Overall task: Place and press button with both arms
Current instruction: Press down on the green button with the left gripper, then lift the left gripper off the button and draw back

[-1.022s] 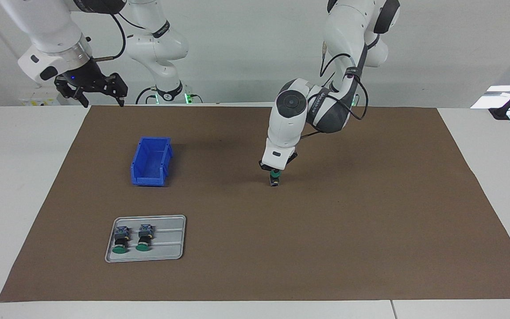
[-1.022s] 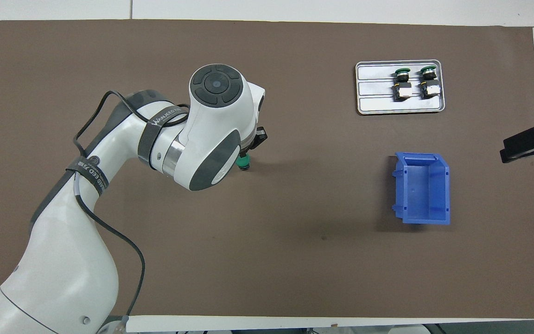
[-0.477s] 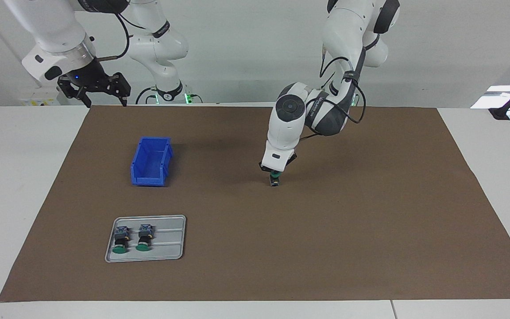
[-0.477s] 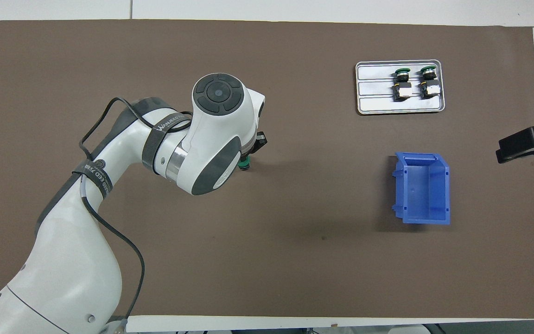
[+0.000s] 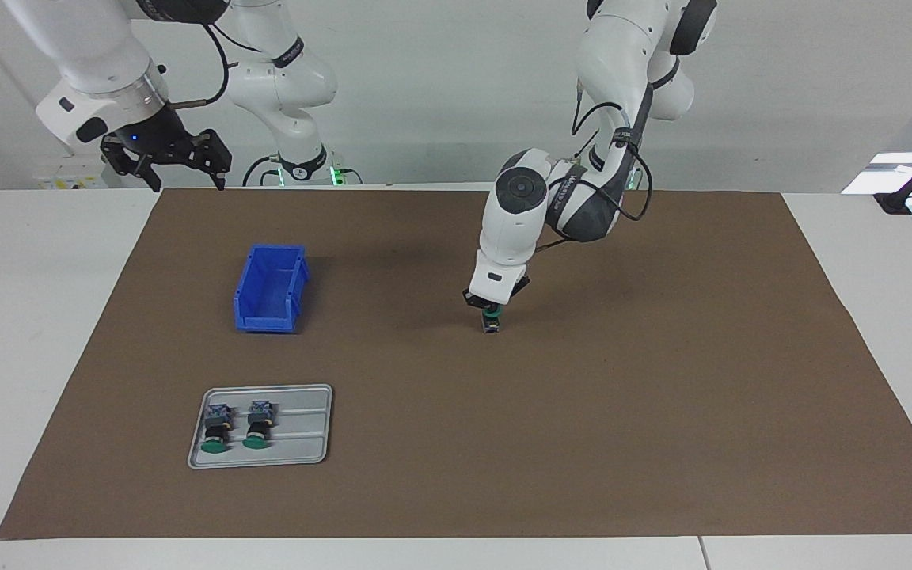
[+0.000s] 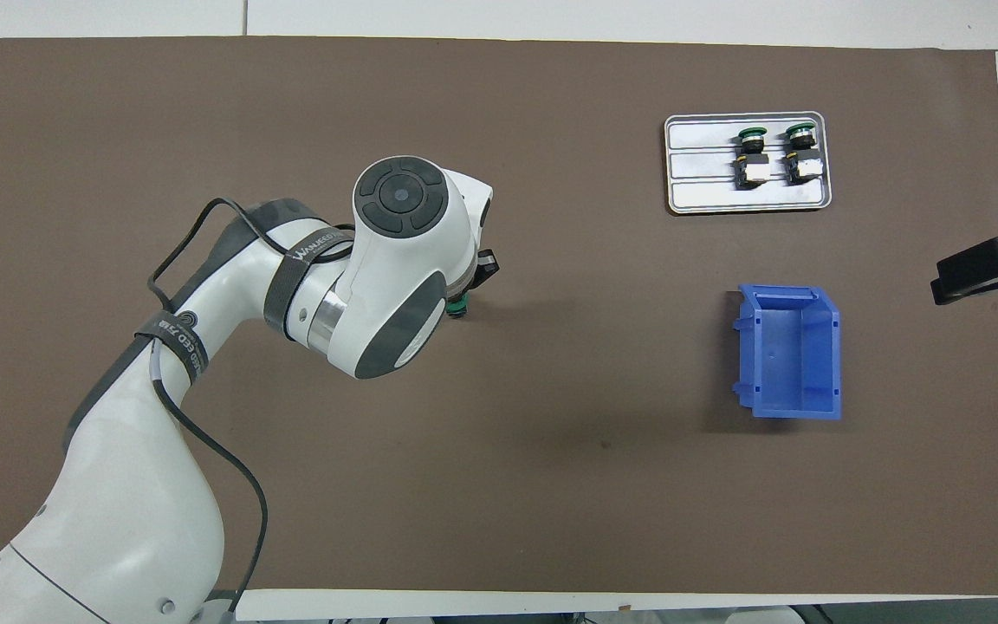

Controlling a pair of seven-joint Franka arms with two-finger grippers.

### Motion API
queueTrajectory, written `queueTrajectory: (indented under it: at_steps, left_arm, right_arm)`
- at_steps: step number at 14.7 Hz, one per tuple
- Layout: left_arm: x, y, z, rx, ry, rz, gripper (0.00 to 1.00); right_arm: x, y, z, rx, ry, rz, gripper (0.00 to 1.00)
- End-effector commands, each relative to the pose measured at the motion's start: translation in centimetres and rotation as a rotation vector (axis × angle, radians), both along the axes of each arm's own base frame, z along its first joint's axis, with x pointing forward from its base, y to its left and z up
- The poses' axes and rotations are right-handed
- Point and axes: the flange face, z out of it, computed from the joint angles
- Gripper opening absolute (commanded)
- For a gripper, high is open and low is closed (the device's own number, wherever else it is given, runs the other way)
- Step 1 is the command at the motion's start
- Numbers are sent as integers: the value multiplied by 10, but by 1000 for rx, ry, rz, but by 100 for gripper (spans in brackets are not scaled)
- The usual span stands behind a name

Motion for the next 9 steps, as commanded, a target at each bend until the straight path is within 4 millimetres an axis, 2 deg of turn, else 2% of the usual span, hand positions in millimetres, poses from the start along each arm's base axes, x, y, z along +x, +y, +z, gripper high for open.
queueTrajectory:
  at_steps: [1,4,9]
  left_arm:
    - [-24,3,-18,-6,-4,17,0]
    - [-23,3,-17,-5,-3,17,0]
    - [-5,5,14,-17,-7,39,1]
  right_arm:
    - [-6,-7,3,0,-10,10,99]
    - [-6,-6,5,2,-15,12,99]
    - [-5,-4,5,14,-19,16,99]
